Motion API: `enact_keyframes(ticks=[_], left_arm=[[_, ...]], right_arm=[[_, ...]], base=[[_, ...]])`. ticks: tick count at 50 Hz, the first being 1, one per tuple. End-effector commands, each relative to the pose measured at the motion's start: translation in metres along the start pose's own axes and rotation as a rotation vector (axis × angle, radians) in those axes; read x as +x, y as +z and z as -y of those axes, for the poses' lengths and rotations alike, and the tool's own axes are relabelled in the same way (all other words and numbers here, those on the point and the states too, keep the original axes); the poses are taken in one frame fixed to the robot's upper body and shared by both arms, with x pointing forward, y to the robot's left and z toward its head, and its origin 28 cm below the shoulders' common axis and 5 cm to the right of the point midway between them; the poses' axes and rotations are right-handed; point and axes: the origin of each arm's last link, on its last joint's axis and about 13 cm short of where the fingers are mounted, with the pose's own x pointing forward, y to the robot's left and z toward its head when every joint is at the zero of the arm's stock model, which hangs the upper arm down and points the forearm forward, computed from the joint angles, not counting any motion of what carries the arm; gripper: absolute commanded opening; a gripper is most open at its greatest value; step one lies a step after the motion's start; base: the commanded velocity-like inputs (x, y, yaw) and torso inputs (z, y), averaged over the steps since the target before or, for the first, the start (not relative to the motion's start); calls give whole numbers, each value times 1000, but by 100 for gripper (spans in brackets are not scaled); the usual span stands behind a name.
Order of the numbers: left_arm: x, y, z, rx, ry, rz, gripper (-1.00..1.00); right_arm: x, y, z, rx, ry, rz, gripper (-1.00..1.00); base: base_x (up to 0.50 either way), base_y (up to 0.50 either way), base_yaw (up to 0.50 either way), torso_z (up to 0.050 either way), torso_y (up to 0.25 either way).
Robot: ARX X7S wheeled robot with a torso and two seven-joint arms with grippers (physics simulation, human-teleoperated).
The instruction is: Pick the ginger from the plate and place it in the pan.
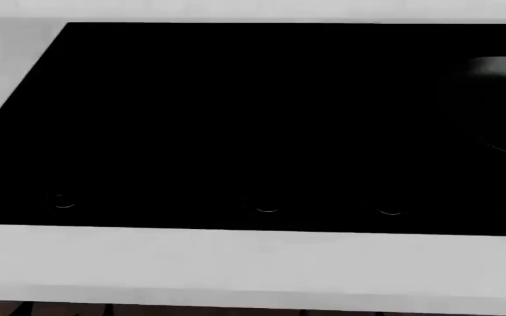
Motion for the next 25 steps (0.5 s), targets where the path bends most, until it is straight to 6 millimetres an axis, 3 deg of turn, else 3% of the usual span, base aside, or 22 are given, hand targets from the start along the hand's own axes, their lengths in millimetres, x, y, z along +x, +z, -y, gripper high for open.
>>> enact_keyframes(ticks=[1, 18, 25], left_arm=[[0, 0, 0, 0, 0, 0, 100], [0, -3, 0, 5, 3, -15, 100], [0, -3, -1, 5, 4, -13, 100]], right_arm=[[0, 0, 0, 0, 0, 0, 100], [-1, -1, -1, 1, 5, 0, 100], [-1, -2, -1, 0, 8, 0, 100]], base=[[0, 0, 0, 0, 0], [0, 0, 0, 0, 0], [-414, 0, 0, 0, 0]])
